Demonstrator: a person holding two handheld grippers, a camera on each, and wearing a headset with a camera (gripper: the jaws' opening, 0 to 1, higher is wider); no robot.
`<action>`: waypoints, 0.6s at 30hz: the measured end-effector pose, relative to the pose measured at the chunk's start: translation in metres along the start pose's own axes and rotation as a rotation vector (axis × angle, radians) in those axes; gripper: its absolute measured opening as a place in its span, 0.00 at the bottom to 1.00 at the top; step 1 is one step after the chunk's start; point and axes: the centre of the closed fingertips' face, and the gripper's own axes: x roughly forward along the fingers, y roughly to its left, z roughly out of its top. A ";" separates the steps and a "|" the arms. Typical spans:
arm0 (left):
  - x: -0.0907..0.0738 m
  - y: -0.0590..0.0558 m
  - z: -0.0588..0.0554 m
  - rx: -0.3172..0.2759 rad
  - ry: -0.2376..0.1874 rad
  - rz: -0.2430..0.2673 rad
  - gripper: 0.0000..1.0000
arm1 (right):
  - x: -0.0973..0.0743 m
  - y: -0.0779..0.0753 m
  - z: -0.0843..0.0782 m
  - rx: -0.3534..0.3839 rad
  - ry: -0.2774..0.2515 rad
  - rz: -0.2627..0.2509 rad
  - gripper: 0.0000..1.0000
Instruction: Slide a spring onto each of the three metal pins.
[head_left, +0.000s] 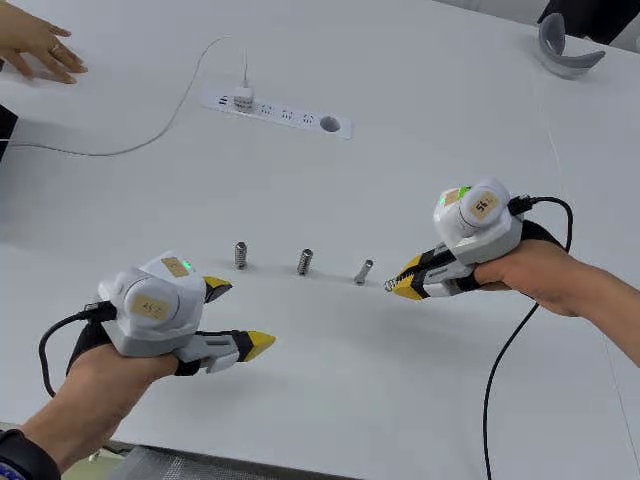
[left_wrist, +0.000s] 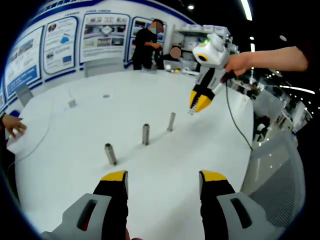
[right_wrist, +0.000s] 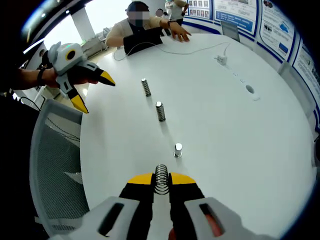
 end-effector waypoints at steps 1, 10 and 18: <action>-0.001 0.002 0.000 -0.003 -0.002 0.003 0.59 | 0.001 -0.003 0.001 -0.001 0.003 0.000 0.13; -0.009 0.009 -0.004 -0.016 -0.001 0.011 0.64 | 0.009 -0.015 0.007 -0.005 0.022 -0.003 0.13; -0.010 0.010 -0.009 -0.025 0.003 0.009 0.66 | 0.013 -0.021 0.013 -0.024 0.045 -0.005 0.13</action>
